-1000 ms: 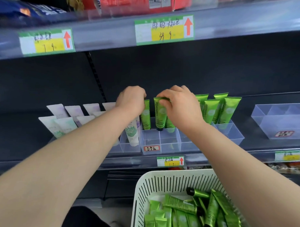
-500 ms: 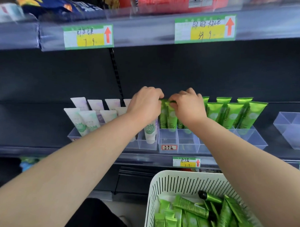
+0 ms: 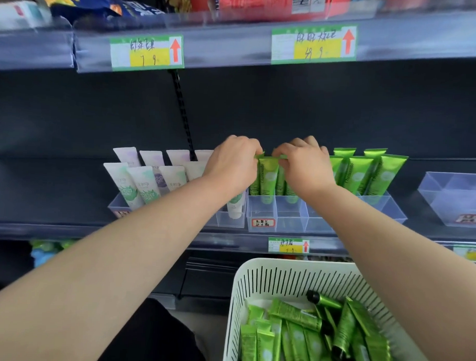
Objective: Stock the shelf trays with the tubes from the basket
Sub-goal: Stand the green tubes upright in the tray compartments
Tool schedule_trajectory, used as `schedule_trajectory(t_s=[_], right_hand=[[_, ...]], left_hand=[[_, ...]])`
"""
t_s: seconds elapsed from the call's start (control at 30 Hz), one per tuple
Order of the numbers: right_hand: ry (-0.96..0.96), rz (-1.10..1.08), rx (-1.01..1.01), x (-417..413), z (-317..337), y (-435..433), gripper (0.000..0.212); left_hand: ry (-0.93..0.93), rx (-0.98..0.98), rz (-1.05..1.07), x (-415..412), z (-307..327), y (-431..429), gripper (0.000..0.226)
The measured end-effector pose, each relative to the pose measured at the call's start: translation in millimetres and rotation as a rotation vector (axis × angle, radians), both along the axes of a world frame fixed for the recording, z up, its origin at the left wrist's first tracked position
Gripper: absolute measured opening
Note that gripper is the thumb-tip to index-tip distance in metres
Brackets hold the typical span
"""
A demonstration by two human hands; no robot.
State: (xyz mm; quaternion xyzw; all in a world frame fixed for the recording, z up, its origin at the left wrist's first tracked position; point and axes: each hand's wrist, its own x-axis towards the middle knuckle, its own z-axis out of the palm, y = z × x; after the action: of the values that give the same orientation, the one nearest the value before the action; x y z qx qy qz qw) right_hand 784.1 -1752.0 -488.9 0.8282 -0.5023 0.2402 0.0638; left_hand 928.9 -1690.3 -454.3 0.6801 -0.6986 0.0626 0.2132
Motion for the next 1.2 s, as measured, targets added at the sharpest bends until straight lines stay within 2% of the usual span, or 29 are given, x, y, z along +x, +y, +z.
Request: schedule_trajectory(t_s=[0.33, 0.67, 1.0, 1.2], right_hand=[[0.048, -0.068, 0.023, -68.4, -27.3, 58.4, 0.025], [0.148, -0.116, 0.194, -143.4, -108.0, 108.5, 0.026], [0.242, -0.165, 0.521, -168.8, -180.6, 125.6, 0.032], [0.337, -0.138, 0.863, -160.4, -220.4, 132.6, 0.048]], left_hand=[[-0.036, 0.083, -0.039, -41.7, -26.0, 37.7, 0.029], [-0.038, 0.262, -0.210, -103.4, -101.3, 64.5, 0.029], [-0.056, 0.500, -0.228, -123.0, -187.2, 71.1, 0.037], [-0.037, 0.653, -0.183, -107.9, -222.6, 71.1, 0.031]])
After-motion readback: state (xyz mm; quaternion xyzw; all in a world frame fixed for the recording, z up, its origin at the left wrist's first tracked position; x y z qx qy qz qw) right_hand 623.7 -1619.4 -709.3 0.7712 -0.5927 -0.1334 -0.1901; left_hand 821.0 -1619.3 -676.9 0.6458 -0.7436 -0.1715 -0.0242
